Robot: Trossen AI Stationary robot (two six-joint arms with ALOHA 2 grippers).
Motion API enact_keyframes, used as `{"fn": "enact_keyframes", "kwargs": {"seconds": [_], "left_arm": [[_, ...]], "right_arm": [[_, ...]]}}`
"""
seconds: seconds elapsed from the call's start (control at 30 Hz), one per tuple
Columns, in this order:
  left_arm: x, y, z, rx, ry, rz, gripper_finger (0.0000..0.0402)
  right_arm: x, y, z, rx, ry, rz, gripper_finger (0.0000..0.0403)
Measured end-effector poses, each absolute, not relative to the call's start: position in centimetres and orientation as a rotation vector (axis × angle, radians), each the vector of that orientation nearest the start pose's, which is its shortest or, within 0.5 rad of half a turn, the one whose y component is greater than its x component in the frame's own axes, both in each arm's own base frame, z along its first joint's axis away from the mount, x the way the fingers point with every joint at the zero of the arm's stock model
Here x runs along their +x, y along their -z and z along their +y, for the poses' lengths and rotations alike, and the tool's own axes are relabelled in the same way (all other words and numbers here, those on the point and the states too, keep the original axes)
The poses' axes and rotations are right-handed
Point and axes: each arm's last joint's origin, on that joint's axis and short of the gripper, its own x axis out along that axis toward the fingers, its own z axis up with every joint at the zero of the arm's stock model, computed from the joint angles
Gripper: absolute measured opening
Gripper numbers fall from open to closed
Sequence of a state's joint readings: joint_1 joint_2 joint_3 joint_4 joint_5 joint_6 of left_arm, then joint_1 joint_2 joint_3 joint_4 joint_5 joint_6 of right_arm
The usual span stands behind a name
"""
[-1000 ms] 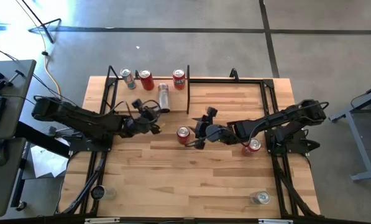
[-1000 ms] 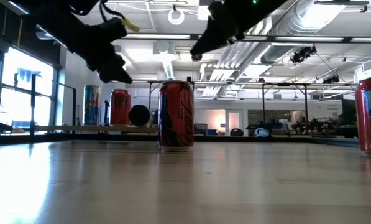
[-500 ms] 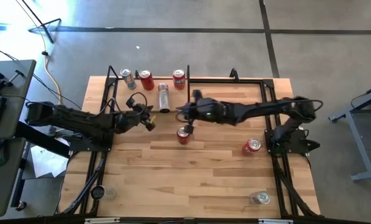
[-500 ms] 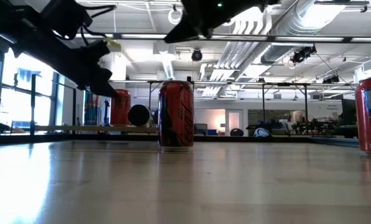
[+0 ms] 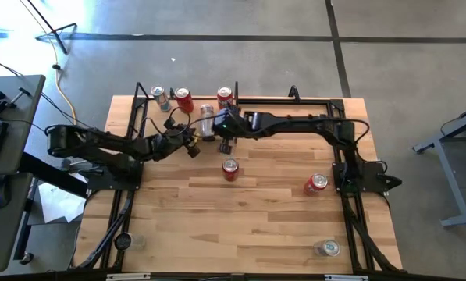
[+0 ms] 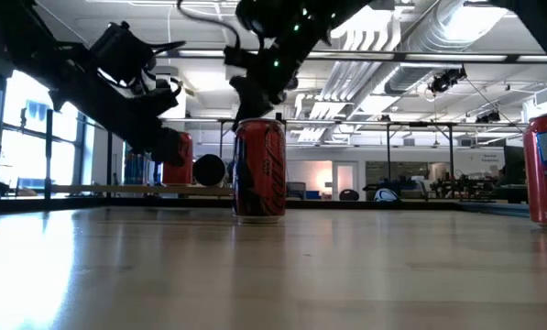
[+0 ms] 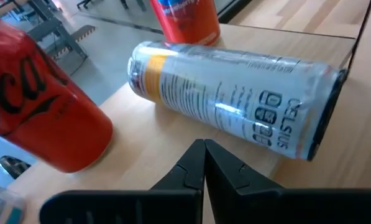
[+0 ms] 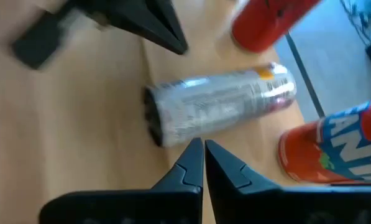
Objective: Place canned beverage on shelf
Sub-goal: Adjust the white soda can on the shelf
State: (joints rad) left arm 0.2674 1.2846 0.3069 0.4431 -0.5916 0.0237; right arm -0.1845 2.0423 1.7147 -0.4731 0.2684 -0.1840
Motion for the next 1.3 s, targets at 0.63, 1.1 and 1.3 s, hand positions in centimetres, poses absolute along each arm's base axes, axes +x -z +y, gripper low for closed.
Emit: {"fn": "enact_keyframes", "kwargs": {"seconds": [0.63, 1.1, 1.3], "left_arm": [[20.9, -13.0, 7.6, 0.089, -0.759, 0.527, 0.0000], [21.1, -13.1, 7.6, 0.094, -0.740, 0.509, 0.0000], [21.1, -13.2, 7.2, 0.114, -0.748, 0.511, 0.0000]], "right_arm": [[46.2, -22.2, -10.9, -0.217, 0.419, 0.939, 0.0000], [46.4, -22.4, -10.9, -0.209, 0.380, 0.908, 0.0000], [46.9, -22.5, -9.4, -0.277, 0.337, 0.905, 0.0006]]}}
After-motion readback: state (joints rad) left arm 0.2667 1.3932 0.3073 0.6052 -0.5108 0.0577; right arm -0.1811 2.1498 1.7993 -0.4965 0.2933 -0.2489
